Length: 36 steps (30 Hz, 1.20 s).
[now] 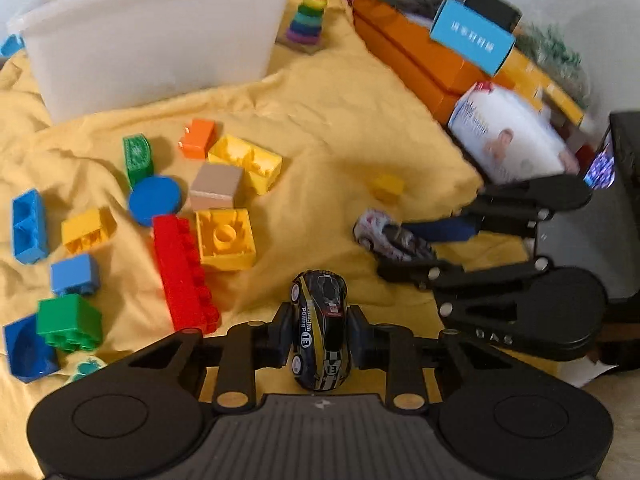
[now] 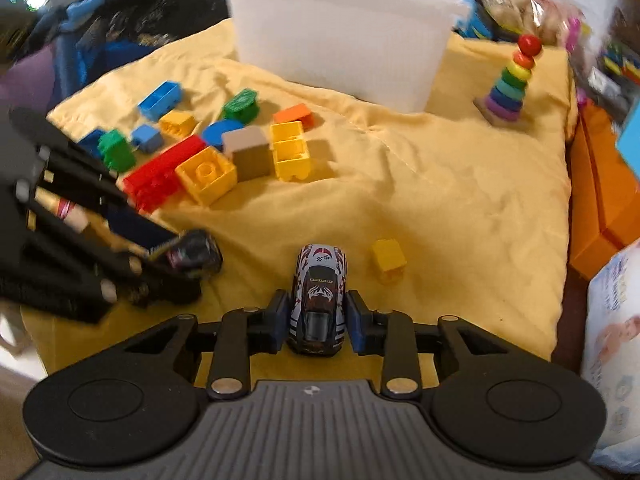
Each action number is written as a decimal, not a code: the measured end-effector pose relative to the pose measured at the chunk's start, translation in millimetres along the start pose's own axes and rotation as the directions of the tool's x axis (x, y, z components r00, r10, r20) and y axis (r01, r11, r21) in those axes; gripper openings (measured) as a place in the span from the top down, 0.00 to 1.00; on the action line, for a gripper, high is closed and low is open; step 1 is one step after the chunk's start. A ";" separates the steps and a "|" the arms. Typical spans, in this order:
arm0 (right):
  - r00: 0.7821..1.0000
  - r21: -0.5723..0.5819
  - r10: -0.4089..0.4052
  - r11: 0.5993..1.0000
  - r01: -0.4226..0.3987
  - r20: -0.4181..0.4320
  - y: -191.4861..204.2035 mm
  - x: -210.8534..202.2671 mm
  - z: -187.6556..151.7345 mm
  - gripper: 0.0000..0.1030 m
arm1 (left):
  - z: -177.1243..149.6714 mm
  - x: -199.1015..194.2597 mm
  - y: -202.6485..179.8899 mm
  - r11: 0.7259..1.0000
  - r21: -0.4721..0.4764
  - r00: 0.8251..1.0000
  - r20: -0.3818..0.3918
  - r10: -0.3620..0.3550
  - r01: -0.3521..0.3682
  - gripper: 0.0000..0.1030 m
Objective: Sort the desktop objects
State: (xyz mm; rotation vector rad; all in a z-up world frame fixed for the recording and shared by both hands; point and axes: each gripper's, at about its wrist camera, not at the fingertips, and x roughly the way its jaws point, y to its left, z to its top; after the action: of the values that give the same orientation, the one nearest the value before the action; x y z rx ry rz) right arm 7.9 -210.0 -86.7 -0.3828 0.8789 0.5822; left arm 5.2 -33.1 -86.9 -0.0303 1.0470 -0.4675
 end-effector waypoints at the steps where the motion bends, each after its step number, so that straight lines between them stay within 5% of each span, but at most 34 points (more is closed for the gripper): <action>1: 1.000 0.010 0.012 1.000 -0.012 0.000 -0.5 -2.9 0.9 0.68 | 3.5 -9.2 0.0 1.000 0.002 1.000 0.025 0.001 -0.001 0.69; 6: 0.992 0.018 -0.008 1.000 0.006 0.122 -8.5 -29.3 39.0 0.68 | 49.9 -58.7 11.1 0.999 0.003 0.977 0.210 0.036 -0.038 0.69; 11: 0.932 0.061 -0.087 0.996 0.070 0.352 -29.4 -54.9 117.0 0.68 | 128.9 -98.4 38.7 0.985 -0.006 0.898 0.411 0.158 -0.171 0.69; 16: 0.893 0.157 -0.149 0.983 0.090 0.425 -55.0 -33.3 189.1 0.68 | 182.0 -79.1 75.6 0.961 -0.063 0.859 0.435 0.268 -0.268 0.69; 19: 0.905 0.191 -0.180 0.975 0.113 0.384 -59.4 -1.2 214.3 0.67 | 198.8 -57.0 98.4 0.945 -0.120 0.861 0.390 0.327 -0.305 0.69; 23: 0.931 0.229 -0.185 0.967 0.115 0.315 -65.0 29.4 216.2 0.66 | 196.2 -42.3 118.3 0.941 -0.141 0.882 0.330 0.338 -0.308 0.69; 26: 0.939 0.239 -0.173 0.966 0.102 0.298 -62.8 31.7 205.8 0.65 | 180.9 -57.3 124.7 0.950 -0.151 0.882 0.355 0.310 -0.273 0.67; 31: 0.920 0.250 -0.156 0.966 0.066 0.360 -61.5 -0.2 190.2 0.64 | 144.4 -89.8 114.8 0.956 -0.168 0.867 0.405 0.289 -0.240 0.62; 34: 0.922 0.249 -0.111 0.968 0.016 0.371 -58.4 -17.8 177.5 0.63 | 117.7 -99.3 93.7 0.939 -0.125 0.839 0.423 0.342 -0.319 0.50; 36: 0.928 0.241 -0.094 0.971 0.005 0.361 -52.9 -23.1 166.6 0.63 | 99.9 -101.9 81.2 0.934 -0.108 0.836 0.419 0.353 -0.341 0.36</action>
State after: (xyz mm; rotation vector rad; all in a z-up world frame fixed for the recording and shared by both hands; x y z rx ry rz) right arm 130.0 -169.1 33.8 -0.0720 0.5629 0.4752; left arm 76.0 60.0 28.3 0.0305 0.5975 -0.1005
